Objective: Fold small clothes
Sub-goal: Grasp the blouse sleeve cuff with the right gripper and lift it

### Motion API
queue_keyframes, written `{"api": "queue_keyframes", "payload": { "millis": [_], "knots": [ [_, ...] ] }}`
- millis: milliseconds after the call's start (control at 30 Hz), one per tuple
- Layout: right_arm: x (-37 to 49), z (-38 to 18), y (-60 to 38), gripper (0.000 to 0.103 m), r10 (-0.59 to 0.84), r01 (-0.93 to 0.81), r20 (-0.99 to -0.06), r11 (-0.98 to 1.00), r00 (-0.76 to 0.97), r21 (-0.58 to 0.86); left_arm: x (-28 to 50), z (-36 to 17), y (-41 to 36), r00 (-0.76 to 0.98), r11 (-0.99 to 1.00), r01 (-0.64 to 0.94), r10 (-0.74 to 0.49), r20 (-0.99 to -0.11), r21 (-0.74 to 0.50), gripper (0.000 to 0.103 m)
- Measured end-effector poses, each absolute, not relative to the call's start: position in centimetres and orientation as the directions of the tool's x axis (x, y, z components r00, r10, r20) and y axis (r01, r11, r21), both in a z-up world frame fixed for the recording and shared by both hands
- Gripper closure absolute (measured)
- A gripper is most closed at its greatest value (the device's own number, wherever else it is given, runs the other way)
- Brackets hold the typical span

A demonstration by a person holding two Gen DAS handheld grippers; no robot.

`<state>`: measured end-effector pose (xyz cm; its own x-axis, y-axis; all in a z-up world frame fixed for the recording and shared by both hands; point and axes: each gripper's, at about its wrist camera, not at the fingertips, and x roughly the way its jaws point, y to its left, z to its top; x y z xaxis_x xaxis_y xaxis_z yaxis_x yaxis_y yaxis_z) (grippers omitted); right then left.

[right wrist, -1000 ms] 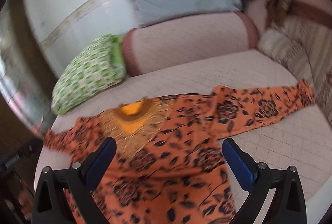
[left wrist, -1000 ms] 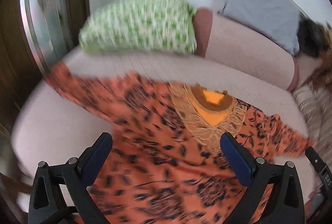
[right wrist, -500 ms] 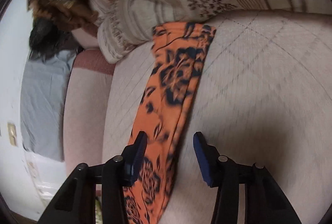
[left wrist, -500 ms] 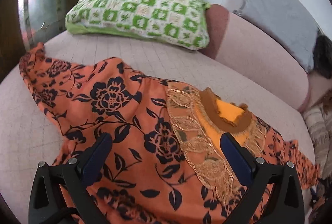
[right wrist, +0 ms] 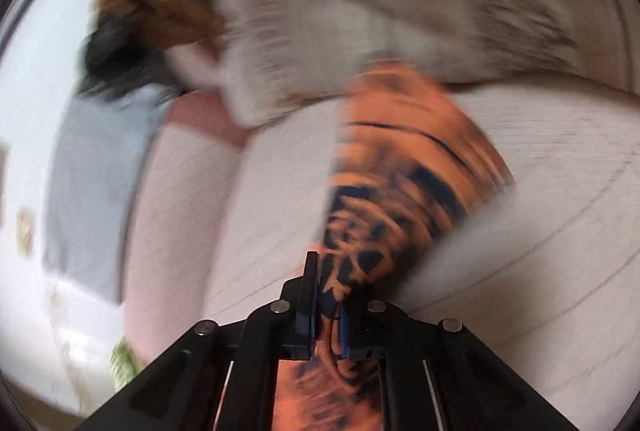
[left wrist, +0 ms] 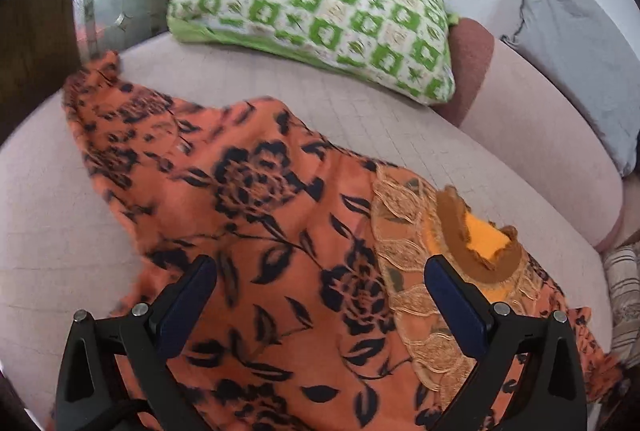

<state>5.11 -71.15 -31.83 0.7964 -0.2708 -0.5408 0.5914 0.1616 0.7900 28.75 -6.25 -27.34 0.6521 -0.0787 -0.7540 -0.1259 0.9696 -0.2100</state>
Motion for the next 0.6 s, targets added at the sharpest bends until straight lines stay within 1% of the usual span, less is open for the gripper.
{"api": "queue_keyframes", "payload": {
  "millis": [100, 167, 333, 433, 600],
  "knots": [
    [8.2, -28.2, -67.3, 0.095, -0.173, 0.46, -0.428, 0.258, 0.887, 0.849, 28.6, -26.3, -5.3, 0.671, 0.98, -0.146, -0.004, -0.742, -0.138, 0.0],
    [10.9, -26.2, -63.6, 0.095, -0.07, 0.362, -0.359, 0.31, 0.931, 0.879, 28.7, -25.8, -4.4, 0.676, 0.983, -0.161, 0.044, -0.736, -0.089, 0.0],
    [18.1, -23.6, -53.6, 0.095, 0.185, 0.17, -0.242, 0.335, 0.953, 0.927, 29.0, -25.1, -1.8, 0.683, 0.977, -0.212, 0.12, -0.72, -0.038, 0.0],
    [22.5, -23.2, -47.1, 0.095, 0.306, 0.103, -0.207, 0.324, 0.929, 0.94, 29.4, -24.5, 0.3, 0.685, 0.971, -0.24, 0.165, -0.71, -0.006, 0.0],
    [30.6, -24.4, -35.7, 0.095, 0.482, 0.063, -0.209, 0.302, 0.851, 0.951, 29.9, -23.6, 4.4, 0.673, 0.95, -0.307, 0.262, -0.692, 0.061, 0.0]
  ]
}}
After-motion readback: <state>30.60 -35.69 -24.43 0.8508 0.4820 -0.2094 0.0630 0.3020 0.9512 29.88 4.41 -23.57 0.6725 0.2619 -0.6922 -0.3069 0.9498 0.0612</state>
